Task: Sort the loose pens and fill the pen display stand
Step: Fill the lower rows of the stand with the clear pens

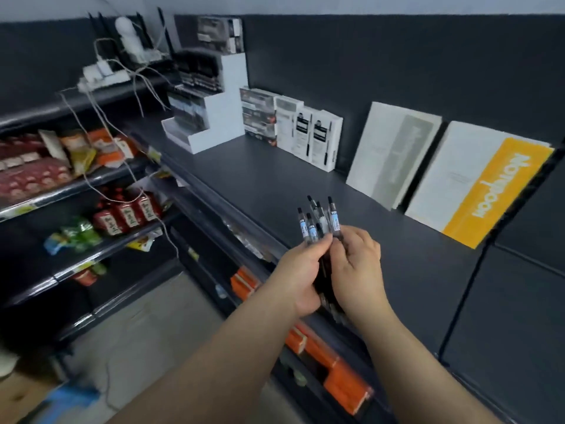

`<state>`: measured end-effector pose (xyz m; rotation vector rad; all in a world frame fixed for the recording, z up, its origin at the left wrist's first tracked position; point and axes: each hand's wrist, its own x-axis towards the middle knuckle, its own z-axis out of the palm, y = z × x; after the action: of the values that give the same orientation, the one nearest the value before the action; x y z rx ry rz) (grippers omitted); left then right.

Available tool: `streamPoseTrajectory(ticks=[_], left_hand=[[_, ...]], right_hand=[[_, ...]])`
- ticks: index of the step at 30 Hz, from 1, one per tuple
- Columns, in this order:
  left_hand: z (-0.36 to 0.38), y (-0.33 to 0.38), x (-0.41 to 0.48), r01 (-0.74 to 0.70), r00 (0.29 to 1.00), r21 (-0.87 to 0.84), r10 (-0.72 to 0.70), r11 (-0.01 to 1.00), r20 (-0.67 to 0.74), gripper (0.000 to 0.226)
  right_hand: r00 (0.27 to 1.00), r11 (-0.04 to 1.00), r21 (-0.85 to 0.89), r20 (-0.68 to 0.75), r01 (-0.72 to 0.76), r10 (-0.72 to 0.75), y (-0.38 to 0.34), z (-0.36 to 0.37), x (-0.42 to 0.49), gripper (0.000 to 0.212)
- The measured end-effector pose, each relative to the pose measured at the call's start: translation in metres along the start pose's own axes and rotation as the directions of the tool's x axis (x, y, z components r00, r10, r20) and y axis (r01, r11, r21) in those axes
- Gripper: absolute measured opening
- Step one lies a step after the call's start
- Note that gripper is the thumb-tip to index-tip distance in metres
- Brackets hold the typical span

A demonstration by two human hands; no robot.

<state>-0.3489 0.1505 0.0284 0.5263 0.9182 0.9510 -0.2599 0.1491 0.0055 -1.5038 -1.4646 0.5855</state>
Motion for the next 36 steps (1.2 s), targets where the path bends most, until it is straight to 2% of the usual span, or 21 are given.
streamPoseTrajectory(ticks=[2,6,11,16,21,23,27,29,33,36], left_hand=[[-0.031,0.027,0.003,-0.014,0.999,-0.023,0.014,1.000,-0.035,0.027],[-0.085,0.067,0.016,-0.066,0.991,-0.110,0.052,0.992,-0.120,0.028],[-0.139,0.108,0.042,-0.137,0.974,-0.116,0.112,0.984,-0.195,0.026],[-0.183,0.167,0.079,-0.186,0.953,-0.097,0.156,0.978,-0.261,0.026],[-0.219,0.230,0.125,-0.234,0.899,-0.063,0.191,0.970,-0.394,0.020],[-0.230,0.256,0.141,-0.266,0.881,-0.079,0.209,0.961,-0.423,0.020],[-0.257,0.296,0.172,-0.311,0.852,-0.096,0.233,0.945,-0.470,0.022],[-0.268,0.310,0.187,-0.308,0.852,-0.088,0.234,0.947,-0.468,0.026],[-0.283,0.340,0.217,-0.303,0.870,-0.067,0.247,0.951,-0.428,0.017],[-0.297,0.363,0.242,-0.273,0.896,-0.052,0.234,0.961,-0.378,0.018]], right_hand=[[0.999,0.996,0.088,0.034,-0.013,0.010,-0.021,0.038,0.011,0.027],[0.987,0.944,0.300,0.123,-0.137,0.104,-0.056,0.093,0.032,0.021],[0.977,0.953,0.283,0.210,-0.106,0.046,-0.075,0.158,0.070,0.019],[0.947,0.917,0.368,0.318,-0.155,0.033,-0.086,0.223,0.128,0.019],[0.863,0.872,0.422,0.506,-0.246,-0.002,-0.099,0.287,0.200,0.023],[0.850,0.863,0.446,0.526,-0.238,-0.037,-0.108,0.305,0.229,0.024],[0.919,0.866,0.455,0.395,-0.208,0.014,-0.120,0.329,0.283,0.020],[0.946,0.883,0.436,0.324,-0.172,0.024,-0.120,0.335,0.309,0.014],[0.988,0.916,0.396,0.154,-0.067,0.006,-0.122,0.345,0.357,0.009],[1.000,0.936,0.353,0.015,-0.008,0.003,-0.125,0.358,0.382,0.022]])
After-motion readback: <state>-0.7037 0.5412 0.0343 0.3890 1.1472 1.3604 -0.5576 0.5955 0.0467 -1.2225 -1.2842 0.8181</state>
